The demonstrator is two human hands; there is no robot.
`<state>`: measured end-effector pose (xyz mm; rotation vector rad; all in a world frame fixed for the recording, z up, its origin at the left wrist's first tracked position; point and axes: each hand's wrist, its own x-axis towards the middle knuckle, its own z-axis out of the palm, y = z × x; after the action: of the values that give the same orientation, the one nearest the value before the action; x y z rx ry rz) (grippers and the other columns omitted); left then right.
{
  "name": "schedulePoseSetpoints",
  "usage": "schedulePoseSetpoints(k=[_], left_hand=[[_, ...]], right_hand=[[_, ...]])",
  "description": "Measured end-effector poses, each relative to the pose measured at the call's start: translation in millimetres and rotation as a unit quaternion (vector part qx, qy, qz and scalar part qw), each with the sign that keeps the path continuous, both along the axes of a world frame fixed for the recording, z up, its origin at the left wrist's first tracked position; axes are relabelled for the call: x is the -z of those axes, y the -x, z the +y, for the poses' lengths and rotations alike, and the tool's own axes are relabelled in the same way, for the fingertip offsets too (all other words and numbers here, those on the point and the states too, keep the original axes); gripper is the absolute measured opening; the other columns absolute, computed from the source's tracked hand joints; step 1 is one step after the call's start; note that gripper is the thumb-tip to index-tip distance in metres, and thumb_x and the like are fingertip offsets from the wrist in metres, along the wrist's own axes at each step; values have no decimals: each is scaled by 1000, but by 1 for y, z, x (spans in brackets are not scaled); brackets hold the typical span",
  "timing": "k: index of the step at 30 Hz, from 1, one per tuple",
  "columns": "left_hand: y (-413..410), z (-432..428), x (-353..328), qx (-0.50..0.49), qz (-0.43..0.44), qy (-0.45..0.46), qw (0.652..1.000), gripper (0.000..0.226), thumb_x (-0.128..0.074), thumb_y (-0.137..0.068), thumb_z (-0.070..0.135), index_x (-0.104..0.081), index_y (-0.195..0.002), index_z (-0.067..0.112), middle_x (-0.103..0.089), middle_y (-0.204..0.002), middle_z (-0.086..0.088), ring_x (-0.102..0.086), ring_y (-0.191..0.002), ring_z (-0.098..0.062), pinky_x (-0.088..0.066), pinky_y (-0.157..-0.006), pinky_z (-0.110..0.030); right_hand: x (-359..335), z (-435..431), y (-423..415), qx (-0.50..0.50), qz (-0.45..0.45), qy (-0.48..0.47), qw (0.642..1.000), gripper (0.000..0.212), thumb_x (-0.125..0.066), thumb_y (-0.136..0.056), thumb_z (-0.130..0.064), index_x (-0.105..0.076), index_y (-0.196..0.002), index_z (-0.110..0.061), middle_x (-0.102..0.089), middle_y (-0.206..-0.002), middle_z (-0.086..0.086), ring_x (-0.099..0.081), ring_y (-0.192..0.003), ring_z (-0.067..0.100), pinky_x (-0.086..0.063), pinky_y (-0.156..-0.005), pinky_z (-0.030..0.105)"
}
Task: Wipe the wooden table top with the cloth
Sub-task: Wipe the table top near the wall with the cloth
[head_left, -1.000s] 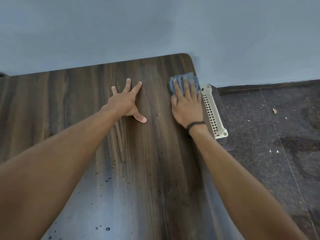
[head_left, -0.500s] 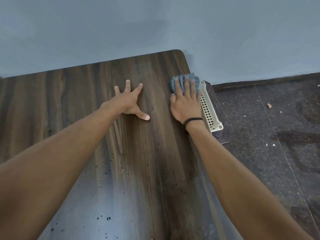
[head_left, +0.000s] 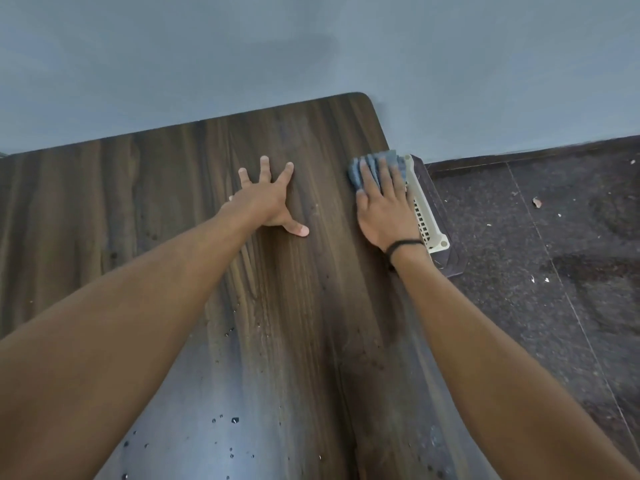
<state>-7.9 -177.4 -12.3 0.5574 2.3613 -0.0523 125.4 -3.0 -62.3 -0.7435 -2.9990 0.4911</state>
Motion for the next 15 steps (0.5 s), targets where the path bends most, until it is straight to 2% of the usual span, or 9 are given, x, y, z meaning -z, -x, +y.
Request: schedulePoseSetpoints(k=[2,5,9,13,15], left_hand=[[-2,1,-3,-6,-11,-2,1000,139,-83,-59,61,21,-149,42,35,-156,-1,22,-142,-45,-13,-112,-69],[-3,-1,0,9,0,-8,1000,137,-82,-60,62,20,-150,41,35,-156,-1,22,-143,-44,-13,-112,-68],[1,-1,-1,-2,-7,-2,1000,140,-83,-57,62,21,-148,43,35,-156,0,22,-142,-45,-13,-111,-70],[-3,-2,4,-2,4,-13,1000,137,-82,-58,61,18,-150,42,32,-157,0,21,-143,-44,-12,-112,-69],[-8,-1,2,-11,22,-13,1000,132,-81,-63,59,14,-152,39,27,-159,-2,18,-144,-44,-11,-112,-68]], right_hand=[[-4,-20,2,-10,-19,-2,1000,58,-22,-107,-39,-7,-161,-29,1,-169,3,5,-155,22,-2,-124,51],[4,-27,-46,-72,16,-28,997,57,-23,-106,-41,-10,-160,-33,-3,-168,-4,2,-155,17,-2,-125,48],[-1,-8,-28,27,-6,1,1000,59,-25,-105,-38,-9,-161,-29,-5,-169,1,0,-155,20,-7,-124,53],[10,-32,-61,-58,23,-39,997,59,-25,-105,-39,-10,-161,-26,-8,-168,1,-2,-155,20,-6,-125,51],[9,-12,-70,-39,20,-37,998,59,-25,-106,-39,-12,-161,-26,-10,-168,1,-4,-155,20,-9,-124,52]])
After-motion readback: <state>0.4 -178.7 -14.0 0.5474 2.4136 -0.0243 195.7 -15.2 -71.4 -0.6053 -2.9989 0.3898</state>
